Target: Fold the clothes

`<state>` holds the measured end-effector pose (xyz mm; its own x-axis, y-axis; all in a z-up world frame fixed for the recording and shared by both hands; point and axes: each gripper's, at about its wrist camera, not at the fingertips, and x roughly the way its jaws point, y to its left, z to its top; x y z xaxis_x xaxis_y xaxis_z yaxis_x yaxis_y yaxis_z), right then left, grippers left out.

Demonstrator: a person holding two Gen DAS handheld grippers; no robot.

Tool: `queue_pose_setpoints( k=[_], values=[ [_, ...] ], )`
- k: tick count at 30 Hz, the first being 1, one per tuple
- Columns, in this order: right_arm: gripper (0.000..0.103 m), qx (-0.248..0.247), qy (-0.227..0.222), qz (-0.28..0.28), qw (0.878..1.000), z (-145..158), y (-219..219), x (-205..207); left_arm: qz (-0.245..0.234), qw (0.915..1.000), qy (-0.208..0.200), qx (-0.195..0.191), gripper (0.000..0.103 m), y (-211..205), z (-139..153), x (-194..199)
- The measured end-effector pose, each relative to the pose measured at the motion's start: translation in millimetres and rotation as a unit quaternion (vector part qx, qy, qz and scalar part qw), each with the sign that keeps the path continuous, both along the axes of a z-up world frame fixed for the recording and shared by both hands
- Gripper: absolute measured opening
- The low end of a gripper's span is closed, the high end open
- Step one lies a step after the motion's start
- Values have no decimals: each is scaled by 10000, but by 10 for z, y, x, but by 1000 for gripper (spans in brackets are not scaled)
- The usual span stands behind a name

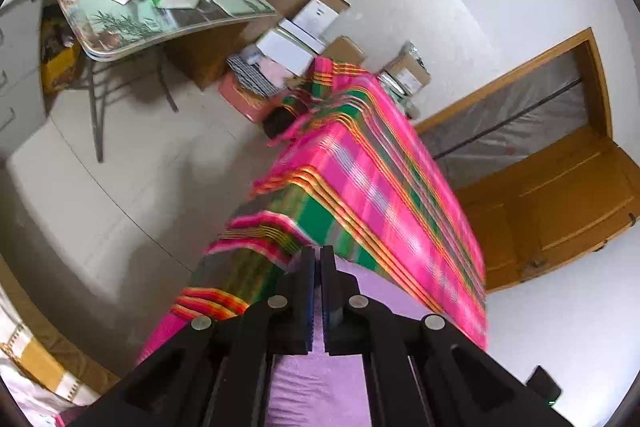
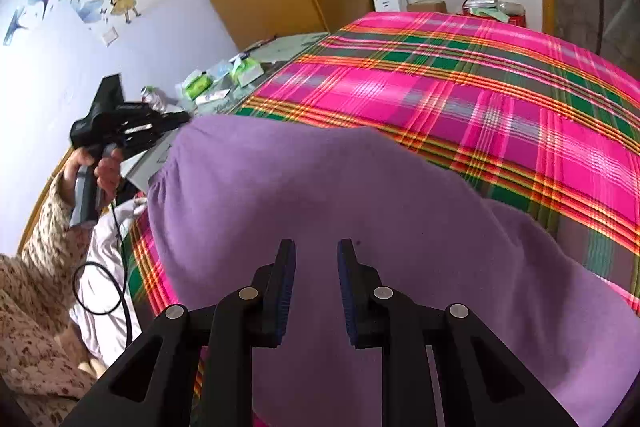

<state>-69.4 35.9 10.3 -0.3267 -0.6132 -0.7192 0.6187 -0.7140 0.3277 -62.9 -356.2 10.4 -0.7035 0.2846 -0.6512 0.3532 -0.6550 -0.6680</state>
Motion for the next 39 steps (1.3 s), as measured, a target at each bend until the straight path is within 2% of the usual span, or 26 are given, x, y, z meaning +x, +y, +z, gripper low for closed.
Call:
queue_pose_setpoints(
  k=[3, 5, 8, 10, 12, 14, 16, 21, 24, 27, 30, 32, 35, 39],
  values=[
    [22, 120, -26, -88, 9999, -63, -18, -50, -34, 9995, -298, -115, 3, 52, -136, -41],
    [22, 220, -4, -133, 9997, -89, -31, -80, -3, 9994, -301, -188, 3, 47, -172, -61],
    [22, 252, 162, -243, 9993, -26, 31, -121, 75, 9994, -342, -62, 3, 9, -208, -61],
    [22, 263, 332, -405, 9983, 54, 124, -177, 273, 9970, -513, -508, 0, -14, -185, -42],
    [22, 349, 502, -631, 9961, 117, 217, -231, 416, 9966, -538, -474, 0, -72, -195, 0],
    [22, 421, 591, -890, 9934, 150, 355, -314, 318, 9983, -433, -223, 0, -69, -173, 41],
    [22, 414, 591, -1067, 9917, 149, 481, -376, 300, 9970, -386, -600, 0, 4, -58, 61],
    [22, 475, 626, -1452, 9863, 138, 751, -509, 124, 9962, -47, -859, 1, 187, 234, 58],
    [22, 413, 471, -1481, 9870, 81, 839, -575, -341, 9945, 200, -974, 4, 473, 380, -17],
    [22, 618, 361, -1309, 9888, -41, 793, -584, -937, 9910, 244, -920, 11, 757, 385, -144],
    [23, 663, 153, -1127, 9913, -186, 760, -625, -1600, 9825, 201, -933, 12, 1126, 289, -290],
    [23, 756, 95, -1119, 9908, -276, 748, -652, -2048, 9740, 139, -961, 13, 1375, 209, -363],
    [24, 929, 145, -1188, 9885, -372, 729, -662, -2400, 9660, -24, -966, 13, 1621, 80, -405],
    [24, 1142, 402, -1431, 9823, -360, 779, -647, -2401, 9654, -356, -956, 13, 1681, -96, -422]
  ],
)
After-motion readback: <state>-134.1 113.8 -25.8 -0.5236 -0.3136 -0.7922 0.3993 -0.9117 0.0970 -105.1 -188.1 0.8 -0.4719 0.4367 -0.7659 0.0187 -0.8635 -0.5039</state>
